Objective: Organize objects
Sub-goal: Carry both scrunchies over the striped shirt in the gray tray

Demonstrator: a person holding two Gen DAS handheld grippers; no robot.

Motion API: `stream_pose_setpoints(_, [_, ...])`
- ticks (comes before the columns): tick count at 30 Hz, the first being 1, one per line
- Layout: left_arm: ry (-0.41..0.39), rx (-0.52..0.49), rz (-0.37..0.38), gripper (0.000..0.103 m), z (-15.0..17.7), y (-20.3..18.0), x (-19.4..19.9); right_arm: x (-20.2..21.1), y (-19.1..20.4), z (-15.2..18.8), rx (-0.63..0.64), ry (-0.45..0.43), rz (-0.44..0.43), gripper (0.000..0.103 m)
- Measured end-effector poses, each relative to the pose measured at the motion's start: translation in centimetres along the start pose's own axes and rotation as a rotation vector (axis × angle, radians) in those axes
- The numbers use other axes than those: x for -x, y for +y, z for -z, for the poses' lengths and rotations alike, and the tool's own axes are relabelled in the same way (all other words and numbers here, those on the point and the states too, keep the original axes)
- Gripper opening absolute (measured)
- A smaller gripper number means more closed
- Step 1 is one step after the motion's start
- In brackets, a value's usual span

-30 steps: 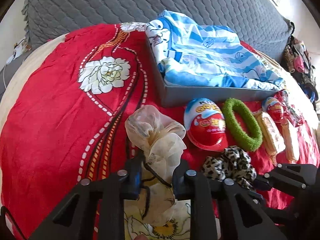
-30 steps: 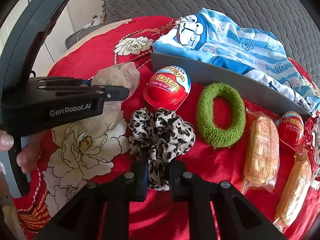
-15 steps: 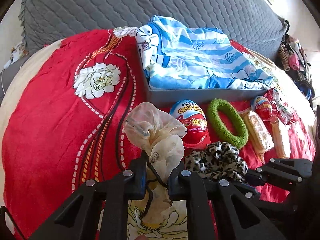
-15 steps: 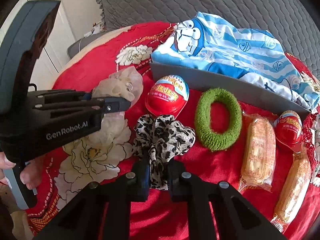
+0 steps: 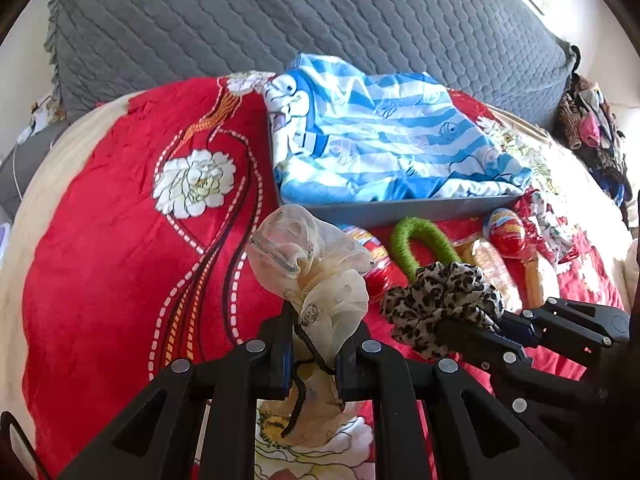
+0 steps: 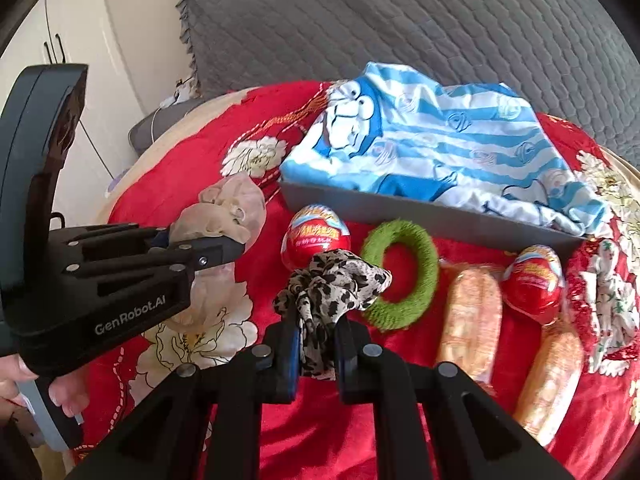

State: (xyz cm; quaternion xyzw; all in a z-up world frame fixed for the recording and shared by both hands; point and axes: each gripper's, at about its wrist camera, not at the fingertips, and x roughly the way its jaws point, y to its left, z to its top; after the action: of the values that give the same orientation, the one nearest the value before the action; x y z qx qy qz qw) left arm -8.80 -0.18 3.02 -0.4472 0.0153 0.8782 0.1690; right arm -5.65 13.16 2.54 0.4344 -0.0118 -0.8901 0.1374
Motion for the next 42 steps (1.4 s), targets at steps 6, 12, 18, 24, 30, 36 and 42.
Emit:
stream_pose_setpoints(6, [-0.019,-0.01,0.002,0.015,-0.6,-1.2,1.3,1.9,-0.8,-0.4,-0.025,-0.035,-0.009,0.013])
stream_pose_setpoints(12, [-0.039,-0.024,0.002,0.015,-1.5,-2.6,2.3,4.2,-1.6,-1.0,-0.046,-0.082,-0.008,0.013])
stream_pose_setpoints(18, [-0.055,-0.044,0.002,0.015,-2.4,-4.1,3.0,5.4,-2.7,-1.2,-0.075,-0.101,0.015,0.013])
stream_pose_setpoints(24, [-0.075,-0.041,-0.019,0.015,-3.3,-5.1,3.2,6.4,-3.8,-2.0,-0.091,-0.136,0.052,0.013])
stream_pose_setpoints(30, [-0.096,-0.041,-0.023,0.015,-4.5,-6.4,3.3,7.2,-5.3,-3.1,-0.11,-0.169,0.08,0.013])
stream_pose_setpoints(36, [-0.106,-0.039,-0.025,0.015,-5.3,-6.9,3.1,7.5,-6.1,-4.0,-0.121,-0.19,0.095,0.013])
stream_pose_setpoints(42, [-0.11,-0.029,-0.024,0.015,-6.5,-7.0,2.4,7.7,-6.8,-5.4,-0.128,-0.211,0.099,0.013])
